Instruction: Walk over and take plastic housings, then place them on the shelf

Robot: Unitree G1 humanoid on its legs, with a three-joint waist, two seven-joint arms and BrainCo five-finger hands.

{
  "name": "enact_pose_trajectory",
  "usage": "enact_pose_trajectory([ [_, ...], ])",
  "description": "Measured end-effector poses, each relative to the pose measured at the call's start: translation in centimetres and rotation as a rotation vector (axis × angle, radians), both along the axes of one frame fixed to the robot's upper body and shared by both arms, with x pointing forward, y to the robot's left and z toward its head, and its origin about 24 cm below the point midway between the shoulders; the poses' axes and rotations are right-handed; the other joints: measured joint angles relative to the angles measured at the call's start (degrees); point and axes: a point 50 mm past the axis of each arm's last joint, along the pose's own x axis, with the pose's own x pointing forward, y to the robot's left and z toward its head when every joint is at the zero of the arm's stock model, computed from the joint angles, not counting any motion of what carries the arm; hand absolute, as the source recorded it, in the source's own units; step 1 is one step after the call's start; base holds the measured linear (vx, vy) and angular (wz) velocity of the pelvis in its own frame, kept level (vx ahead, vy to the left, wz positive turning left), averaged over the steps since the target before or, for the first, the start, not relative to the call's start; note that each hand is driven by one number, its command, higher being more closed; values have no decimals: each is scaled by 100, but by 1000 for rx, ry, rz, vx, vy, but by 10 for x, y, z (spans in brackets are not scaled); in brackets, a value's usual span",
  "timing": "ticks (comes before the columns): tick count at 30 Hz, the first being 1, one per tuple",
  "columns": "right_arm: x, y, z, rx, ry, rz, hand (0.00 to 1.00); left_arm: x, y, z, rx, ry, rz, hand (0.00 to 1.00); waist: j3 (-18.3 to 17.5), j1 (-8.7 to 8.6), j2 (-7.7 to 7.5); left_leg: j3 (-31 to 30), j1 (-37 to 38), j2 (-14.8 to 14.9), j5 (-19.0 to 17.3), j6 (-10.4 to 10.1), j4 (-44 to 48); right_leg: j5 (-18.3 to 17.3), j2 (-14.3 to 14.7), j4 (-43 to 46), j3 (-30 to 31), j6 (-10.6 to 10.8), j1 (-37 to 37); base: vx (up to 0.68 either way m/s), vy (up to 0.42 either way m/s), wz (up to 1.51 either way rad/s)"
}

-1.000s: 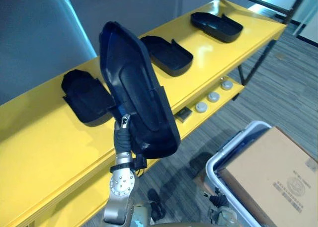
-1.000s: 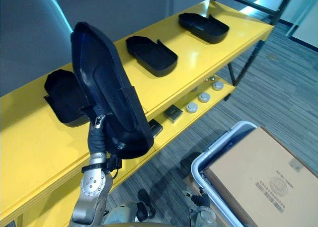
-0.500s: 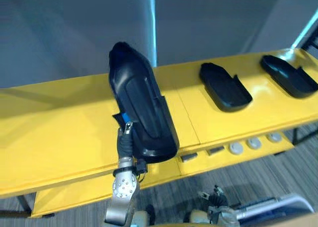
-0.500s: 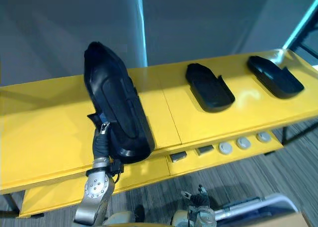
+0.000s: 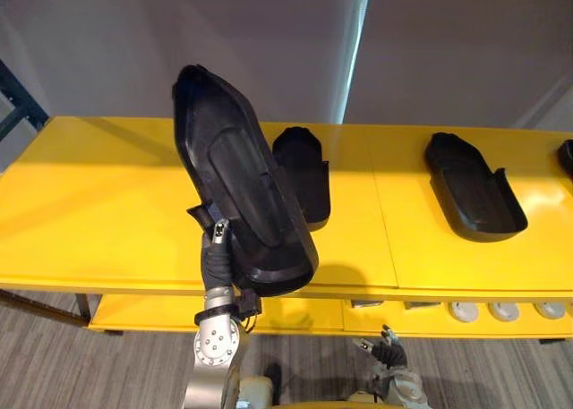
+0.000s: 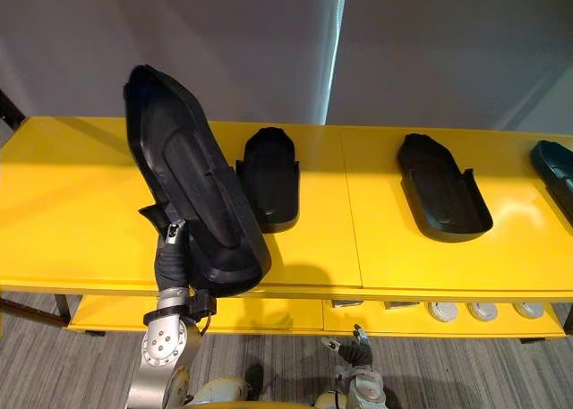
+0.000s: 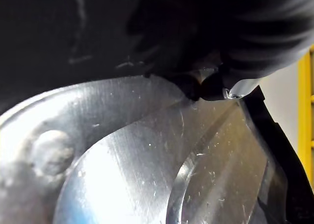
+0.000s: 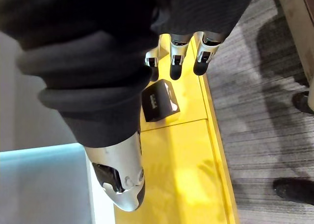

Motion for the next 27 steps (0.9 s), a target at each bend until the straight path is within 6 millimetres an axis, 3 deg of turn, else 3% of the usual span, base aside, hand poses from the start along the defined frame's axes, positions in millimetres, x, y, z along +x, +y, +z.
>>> enact_pose_trajectory([
  [1,-2,-3,-2,-8,18,2,0,0,-2,-1,-1,2,-6,100,10,-25,-18,50,4,185,-30,-46,139,0,-61,39,1,1,-2,25,198,18],
  [3,-9,-12,-8,-32,66,7,0,2,-5,-5,0,15,-23,100,-49,-174,79,51,138,829,-35,-143,223,30,-262,168,11,62,-3,20,305,21],
  [4,-13,-14,-11,-34,91,7,0,3,-6,-7,1,23,-30,100,-72,-243,119,-47,257,1004,63,-288,-64,80,-369,210,20,154,-10,34,377,22],
  [5,-17,-15,-13,-33,113,1,0,6,-9,-10,-2,35,-41,100,-133,-286,220,-169,460,1182,475,-444,-724,190,-441,176,15,353,-14,54,407,11],
  [6,-22,-17,-16,-34,139,0,0,9,-12,-13,-9,46,-52,100,-223,-290,323,-352,634,1102,447,-1119,-1058,348,-517,62,34,608,-24,66,423,10],
  [7,-23,-17,-17,-32,149,-5,0,10,-13,-14,-5,49,-63,100,-229,-316,289,-345,628,1033,332,-1215,-1095,463,-593,-78,32,708,24,68,472,9],
  [8,-24,-8,-20,-5,162,-5,0,14,-11,-17,21,59,-76,100,-218,-319,96,-308,577,793,264,-1155,-1006,825,-767,-411,35,771,123,43,570,4],
  [9,-25,-5,-20,2,165,-6,0,15,-8,-22,44,80,-82,100,-204,-279,49,-254,525,705,150,-1003,-725,1306,-809,-694,44,683,260,24,472,-4],
  [10,-24,-5,-20,2,164,-6,0,15,-6,-24,57,88,-83,100,-198,-276,56,-212,524,679,72,-923,-582,1522,-823,-763,53,596,316,-19,541,-22],
  [12,-22,-6,-19,-12,153,9,0,15,-6,-24,67,90,-87,100,-172,-244,105,92,645,543,-89,-678,-276,2223,-907,-660,175,-431,192,-48,480,-41],
  [13,-20,-5,-18,-13,147,15,0,14,-6,-24,65,86,-85,100,-125,-228,193,205,747,551,-141,-591,-332,2074,-877,-497,317,-335,113,-45,370,-45],
  [14,-17,-2,-17,-9,137,24,0,15,-5,-23,66,80,-81,100,-120,-248,174,299,846,557,-206,-478,-418,1520,-704,-3,679,53,-27,-70,323,-25],
  [15,-16,2,-17,-2,136,34,0,16,-6,-22,67,79,-83,100,-125,-284,93,346,909,491,-200,-411,-483,1064,-455,417,930,123,-188,-103,189,-21],
  [18,-18,5,-17,3,129,35,0,15,-14,-22,36,79,-81,100,-124,-272,34,433,933,214,-277,-230,-501,-84,661,830,1413,147,-291,-136,87,-9],
  [19,-19,3,-15,0,120,29,0,15,-17,-21,31,72,-83,100,-140,-269,2,425,874,109,-307,-188,-437,-327,908,535,1758,-21,-208,-132,9,5],
  [20,-19,1,-15,-5,115,28,0,15,-19,-20,23,72,-87,100,-129,-271,35,399,827,108,-325,-192,-370,-379,967,413,1845,-103,-126,-96,-18,11],
  [21,-17,-3,-13,-12,106,24,0,15,-23,-20,28,75,-90,100,-54,-271,186,298,808,166,-315,-216,-317,-286,1085,257,1816,-172,-14,-68,-10,14],
  [27,-31,-4,-16,-9,138,4,0,15,-19,-9,78,28,-74,100,-132,-228,144,271,910,361,-105,-433,-585,-7,1297,-278,1575,-310,268,-7,-50,10],
])
